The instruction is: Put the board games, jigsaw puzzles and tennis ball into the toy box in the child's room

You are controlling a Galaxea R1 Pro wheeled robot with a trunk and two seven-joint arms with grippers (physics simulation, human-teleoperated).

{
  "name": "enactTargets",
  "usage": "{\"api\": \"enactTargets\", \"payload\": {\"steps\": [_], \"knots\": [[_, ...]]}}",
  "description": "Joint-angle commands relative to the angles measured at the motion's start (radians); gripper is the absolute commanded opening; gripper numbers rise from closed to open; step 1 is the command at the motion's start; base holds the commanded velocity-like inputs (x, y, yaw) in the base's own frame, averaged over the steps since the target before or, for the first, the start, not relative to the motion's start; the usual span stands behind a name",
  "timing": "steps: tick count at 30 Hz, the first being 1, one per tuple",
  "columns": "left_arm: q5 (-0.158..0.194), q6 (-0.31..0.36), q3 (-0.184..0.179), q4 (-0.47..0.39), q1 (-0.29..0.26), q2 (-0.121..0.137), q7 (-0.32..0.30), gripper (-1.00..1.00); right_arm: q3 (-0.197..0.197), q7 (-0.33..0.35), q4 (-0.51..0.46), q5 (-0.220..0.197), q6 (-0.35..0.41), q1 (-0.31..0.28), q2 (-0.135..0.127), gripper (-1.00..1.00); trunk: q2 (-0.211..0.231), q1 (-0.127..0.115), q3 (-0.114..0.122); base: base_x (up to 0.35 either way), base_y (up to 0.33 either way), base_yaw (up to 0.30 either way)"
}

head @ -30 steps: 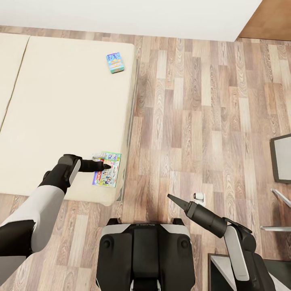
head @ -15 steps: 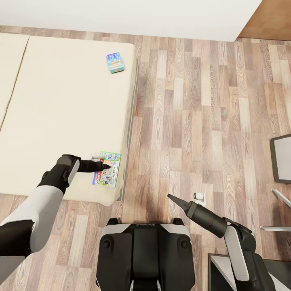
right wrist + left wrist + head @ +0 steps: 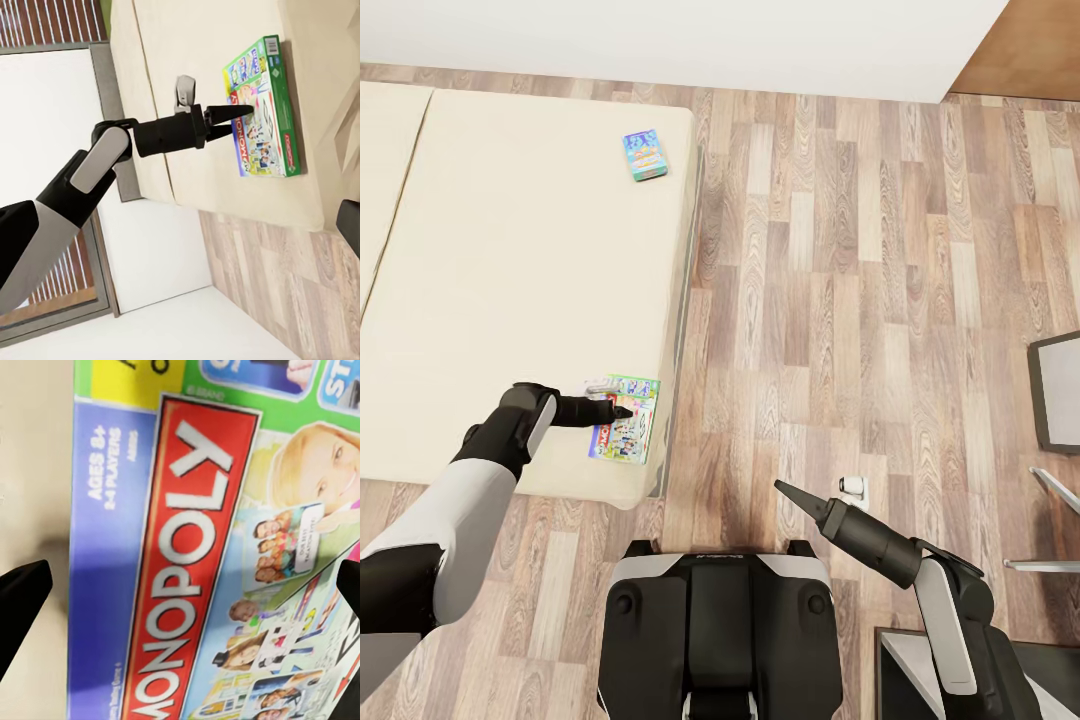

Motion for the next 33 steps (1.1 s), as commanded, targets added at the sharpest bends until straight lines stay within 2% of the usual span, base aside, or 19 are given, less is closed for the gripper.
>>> {"api": "enactTargets", "payload": {"steps": [1,10,33], "knots": [[-0.017,0.005,0.004,0.064,0.000,0.000,-0.005,1.00,-0.002,0.003,0.000,0.000,0.005,0.000,0.001,1.00,-0.001,0.001,-0.001,0.000,0.000,0.000],[-0.017,0.006,0.003,0.064,0.000,0.000,-0.005,1.00,-0.003,-0.002,0.000,0.000,0.005,0.000,0.001,1.00,-0.001,0.001,-0.001,0.000,0.000,0.000],[-0.017,0.007,0.003,0.063,0.000,0.000,-0.005,1.00,-0.003,-0.004,0.000,0.000,0.005,0.000,0.000,1.00,-0.001,0.001,0.023,0.000,0.000,0.000]]}}
